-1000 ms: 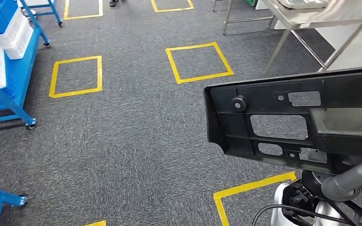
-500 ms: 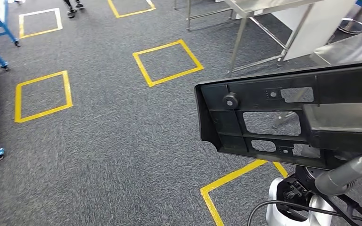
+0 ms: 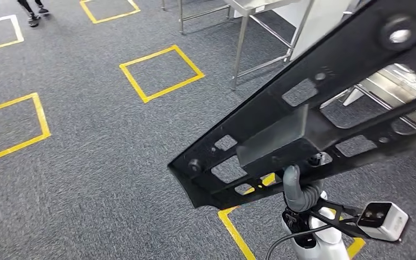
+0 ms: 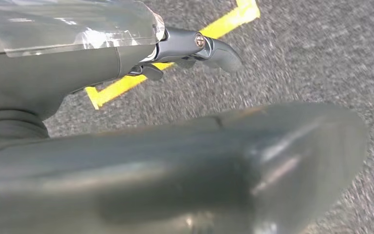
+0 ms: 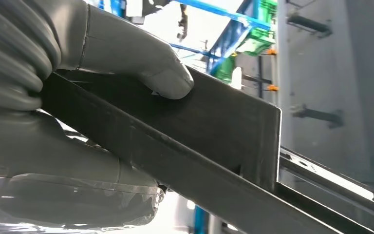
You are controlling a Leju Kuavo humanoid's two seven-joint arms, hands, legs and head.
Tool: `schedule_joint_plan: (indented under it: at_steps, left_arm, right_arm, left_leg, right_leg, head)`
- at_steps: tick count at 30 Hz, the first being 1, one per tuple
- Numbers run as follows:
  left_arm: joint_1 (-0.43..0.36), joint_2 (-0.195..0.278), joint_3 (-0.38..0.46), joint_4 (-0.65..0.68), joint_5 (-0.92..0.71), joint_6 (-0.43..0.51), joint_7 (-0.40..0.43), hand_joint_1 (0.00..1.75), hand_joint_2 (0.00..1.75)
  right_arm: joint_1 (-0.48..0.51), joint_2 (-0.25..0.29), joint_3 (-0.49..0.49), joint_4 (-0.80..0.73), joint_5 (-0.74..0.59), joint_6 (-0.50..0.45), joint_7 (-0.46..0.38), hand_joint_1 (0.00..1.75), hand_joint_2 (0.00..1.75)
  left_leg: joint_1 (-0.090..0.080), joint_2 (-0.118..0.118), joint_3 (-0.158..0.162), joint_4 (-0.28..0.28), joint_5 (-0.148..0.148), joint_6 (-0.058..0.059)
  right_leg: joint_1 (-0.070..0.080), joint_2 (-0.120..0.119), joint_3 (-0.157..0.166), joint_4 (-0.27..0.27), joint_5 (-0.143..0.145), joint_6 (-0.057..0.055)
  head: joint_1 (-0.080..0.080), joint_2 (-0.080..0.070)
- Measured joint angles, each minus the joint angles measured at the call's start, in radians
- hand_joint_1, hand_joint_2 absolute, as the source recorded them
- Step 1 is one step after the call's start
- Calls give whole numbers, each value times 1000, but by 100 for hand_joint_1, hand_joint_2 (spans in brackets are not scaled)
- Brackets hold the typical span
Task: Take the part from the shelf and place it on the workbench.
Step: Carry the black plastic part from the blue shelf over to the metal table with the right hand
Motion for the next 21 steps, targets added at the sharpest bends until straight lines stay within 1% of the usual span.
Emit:
schedule_joint_plan:
  at_steps: [1,2,3,4,5,6,7,8,9,10,11,12,13,14,15,16,17,18,19,20,21]
  left_arm:
    - [-1,-1,0,0,-1,0,0,0,0]
    - [-1,-2,0,0,-2,0,0,0,0]
    - [-2,-2,0,0,-2,0,-1,0,0]
    - [-4,-3,0,0,-2,0,-2,0,0]
    - [-7,-3,0,0,-2,0,-3,0,0]
    - [-9,-3,1,0,-2,0,-5,0,0]
    - [-12,-4,1,0,-2,0,-6,0,0]
    - [-14,-4,1,0,-2,-1,-7,0,0]
    - [-13,-5,1,0,-2,-2,-8,0,0]
    - [-12,-6,2,0,0,-2,-8,0,0]
    - [-9,-6,5,0,2,-3,-9,0,0]
    - [-6,-6,9,0,4,-2,-9,0,0]
    - [-5,-6,13,0,7,-1,-9,0,0]
    - [-4,-6,17,0,10,0,-9,0,0]
    - [-4,-6,20,0,13,0,-9,0,0]
    - [-5,-6,23,0,14,0,-9,0,0]
    - [-5,-6,25,0,16,0,-9,0,0]
    - [-5,-6,28,0,18,0,-10,0,0]
    - [-5,-7,31,0,20,0,-13,0,0]
    - [-4,-7,35,0,22,0,-16,0,0]
    - [-5,-7,39,0,23,-1,-19,0,0]
  right_arm:
    - [-16,-19,11,18,-14,4,5,175,175]
    - [-39,-36,23,38,-27,10,14,175,175]
    - [-66,-52,37,60,-39,15,23,175,175]
    - [-92,-67,53,84,-50,19,32,175,175]
    - [-114,-81,69,107,-57,21,39,175,175]
    - [-130,-93,83,127,-62,22,44,175,175]
    - [-142,-103,95,143,-65,22,47,175,175]
    - [-153,-111,105,156,-67,22,50,175,175]
    - [-166,-116,115,167,-68,23,52,175,175]
    - [-181,-118,127,178,-70,24,57,175,175]
    - [-198,-121,141,193,-75,26,66,175,175]
    - [-217,-122,156,210,-81,29,80,175,175]
    - [-236,-124,171,231,-89,31,98,175,175]
    - [-257,-126,185,252,-99,33,115,175,175]
    - [-277,-127,196,271,-105,34,128,175,175]
    - [-294,-128,205,287,-112,34,136,175,175]
    - [-311,-129,211,300,-117,34,140,175,175]
    - [-326,-130,217,311,-122,34,141,175,175]
    - [-339,-130,223,322,-129,34,141,175,175]
    - [-349,-131,227,333,-137,33,140,175,175]
    - [-356,-132,230,342,-145,32,138,175,175]
  left_leg:
    - [-1,11,4,0,-3,-2]
    - [-4,21,7,0,-6,-6]
    - [-6,31,10,0,-9,-11]
    - [-8,41,12,1,-12,-15]
    - [-10,50,14,0,-14,-20]
    - [-10,58,17,0,-17,-24]
    - [-9,54,18,4,-22,-30]
    - [-7,37,12,22,-35,-35]
    - [-6,14,-4,60,-58,-39]
    - [-3,-12,-33,118,-87,-43]
    - [-3,-28,-69,191,-118,-45]
    - [-2,-34,-105,256,-137,-47]
    - [-2,-36,-130,293,-139,-47]
    - [-2,-37,-138,291,-120,-46]
    - [-2,-41,-126,248,-83,-45]
    - [-1,-52,-101,178,-39,-42]
    - [0,-75,-74,109,-8,-39]
    - [2,-95,-55,59,12,-35]
    - [2,-111,-44,31,19,-32]
    - [2,-116,-42,24,16,-28]
    - [1,-108,-41,22,18,-22]
  right_leg:
    - [3,-18,39,-77,34,-5]
    - [8,-38,74,-146,58,-11]
    - [13,-52,97,-192,71,-17]
    - [18,-59,106,-215,73,-22]
    - [22,-53,106,-217,71,-26]
    - [20,-41,106,-219,73,-30]
    - [17,-31,107,-222,74,-34]
    - [14,-22,109,-225,76,-39]
    - [10,-13,111,-228,78,-44]
    - [9,-3,112,-229,78,-47]
    - [9,9,112,-229,78,-49]
    - [9,22,112,-228,78,-50]
    - [10,36,112,-227,78,-51]
    - [10,50,113,-225,77,-50]
    - [10,64,114,-223,76,-49]
    - [9,76,114,-220,74,-47]
    - [10,87,113,-217,72,-43]
    - [9,97,109,-213,71,-38]
    - [7,106,105,-211,71,-33]
    - [5,115,101,-210,73,-27]
    - [4,125,98,-211,75,-20]
  head:
    - [0,0]
    - [0,0]
    - [0,0]
    - [0,0]
    - [0,0]
    - [0,0]
    - [0,0]
    - [0,0]
    - [0,0]
    - [0,0]
    - [0,0]
    - [0,0]
    - [0,0]
    - [0,0]
    - [0,0]
    - [0,0]
    - [0,0]
    - [0,0]
    - [0,0]
    - [0,0]
    - [0,0]
